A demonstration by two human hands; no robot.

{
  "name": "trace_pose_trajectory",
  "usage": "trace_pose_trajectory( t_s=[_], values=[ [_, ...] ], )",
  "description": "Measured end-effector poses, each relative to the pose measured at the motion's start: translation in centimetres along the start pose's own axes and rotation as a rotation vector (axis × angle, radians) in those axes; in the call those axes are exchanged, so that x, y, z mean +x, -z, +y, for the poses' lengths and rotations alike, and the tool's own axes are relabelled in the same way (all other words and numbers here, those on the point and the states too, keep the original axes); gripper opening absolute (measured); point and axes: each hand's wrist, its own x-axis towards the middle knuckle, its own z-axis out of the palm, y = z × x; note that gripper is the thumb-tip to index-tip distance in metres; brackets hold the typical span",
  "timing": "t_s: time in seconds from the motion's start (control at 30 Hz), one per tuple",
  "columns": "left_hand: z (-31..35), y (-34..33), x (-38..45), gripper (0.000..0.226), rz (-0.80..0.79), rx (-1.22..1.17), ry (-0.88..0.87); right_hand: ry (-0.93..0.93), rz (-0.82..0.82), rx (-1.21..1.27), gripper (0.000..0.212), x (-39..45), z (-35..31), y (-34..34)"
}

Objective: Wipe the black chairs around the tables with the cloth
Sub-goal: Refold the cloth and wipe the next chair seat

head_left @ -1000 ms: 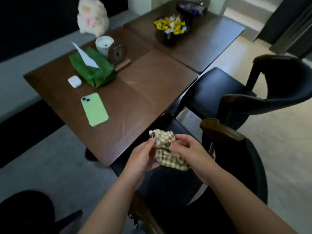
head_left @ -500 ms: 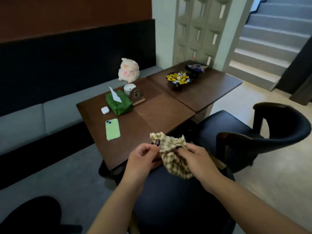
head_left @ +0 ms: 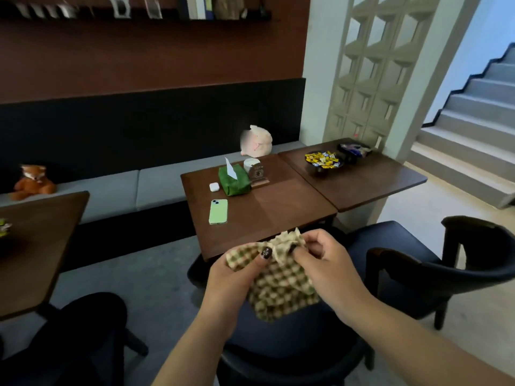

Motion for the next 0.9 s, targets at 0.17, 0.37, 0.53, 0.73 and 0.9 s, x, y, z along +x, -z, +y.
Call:
trace_pose_trajectory(
  t_s=[0.17,0.37,0.53,0.73,0.9],
  values=[
    [0.2,2.8,-5.4,0.043,-0.011,0.094,-0.091,-0.065,0.057,-0.004,0.004,-4.4,0.3,-2.5],
    [-0.6,8.9,-13.8,0.033,-0.142,0.220,-0.056,-0.062,-0.060,-0.069,0.012,-12.4,-0.7,-6.2],
    [-1.9,14.4,-21.0,0.038,-0.061,0.121,0.071,-0.110,-0.119,-0.017,0.009,-19.5,-1.3,-10.0],
    [-2.2,18.9,-28.4,0.054,0.011,-0.223,0.163,-0.354,-0.192,0.198,0.015,-24.8,-1.8,-12.6],
    [-1.8,20.6,-32.1,0.035,0.253,-0.279,0.025,-0.501,-0.226,0.408,0.013,-26.1,-3.5,-14.3]
  ],
)
